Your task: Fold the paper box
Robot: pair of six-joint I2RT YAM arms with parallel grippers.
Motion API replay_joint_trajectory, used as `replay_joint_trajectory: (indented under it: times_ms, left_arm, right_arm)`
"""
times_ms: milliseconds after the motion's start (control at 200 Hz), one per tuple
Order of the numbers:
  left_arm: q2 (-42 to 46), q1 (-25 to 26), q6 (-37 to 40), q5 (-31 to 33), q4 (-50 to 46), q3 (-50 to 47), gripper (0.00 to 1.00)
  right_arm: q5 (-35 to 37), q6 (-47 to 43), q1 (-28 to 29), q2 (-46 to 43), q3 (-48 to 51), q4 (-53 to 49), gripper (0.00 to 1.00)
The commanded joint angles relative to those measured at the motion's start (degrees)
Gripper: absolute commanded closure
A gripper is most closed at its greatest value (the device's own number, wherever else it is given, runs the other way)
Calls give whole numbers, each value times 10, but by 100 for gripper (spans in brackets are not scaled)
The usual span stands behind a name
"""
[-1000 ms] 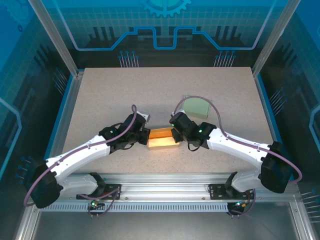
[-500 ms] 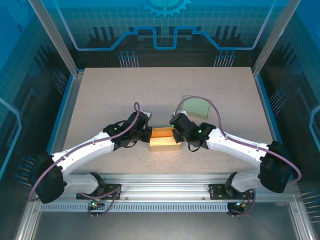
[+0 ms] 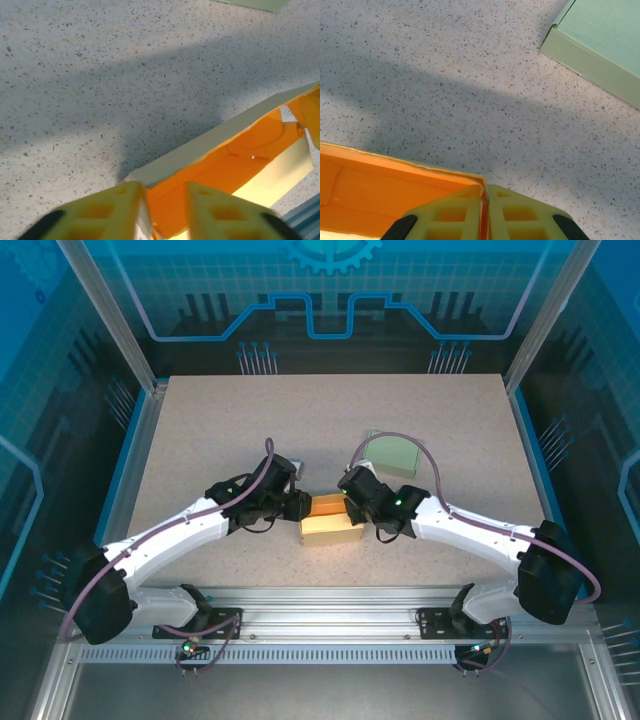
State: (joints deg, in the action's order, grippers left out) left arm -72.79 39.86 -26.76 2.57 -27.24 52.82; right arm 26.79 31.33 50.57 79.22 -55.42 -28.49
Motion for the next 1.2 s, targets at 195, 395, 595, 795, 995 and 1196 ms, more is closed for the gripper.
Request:
replay_joint_trajectory:
  times_ms: [195, 395, 595, 795, 995, 1196]
  left_arm:
    - [11, 2, 26, -36, -35, 16, 8]
    - [19, 3, 34, -33, -46, -10, 1]
    - [2, 4, 41, -17, -39, -35, 1]
    - [-47, 19, 45, 26, -20, -42, 6]
    - [-69, 31, 16, 50, 32, -54, 16]
    - [-64, 38, 4, 78, 47, -57, 18]
  right_arm:
    - [-21, 10, -1, 7, 2, 8, 88]
    - [-24, 12, -1, 10, 2, 12, 88]
    - [-30, 10, -2, 18, -2, 13, 89]
    - [-41, 11, -2, 16, -5, 15, 91]
    - [-69, 22, -2, 5, -12, 22, 92]
    - [-99, 65, -1, -1, -6, 34, 92]
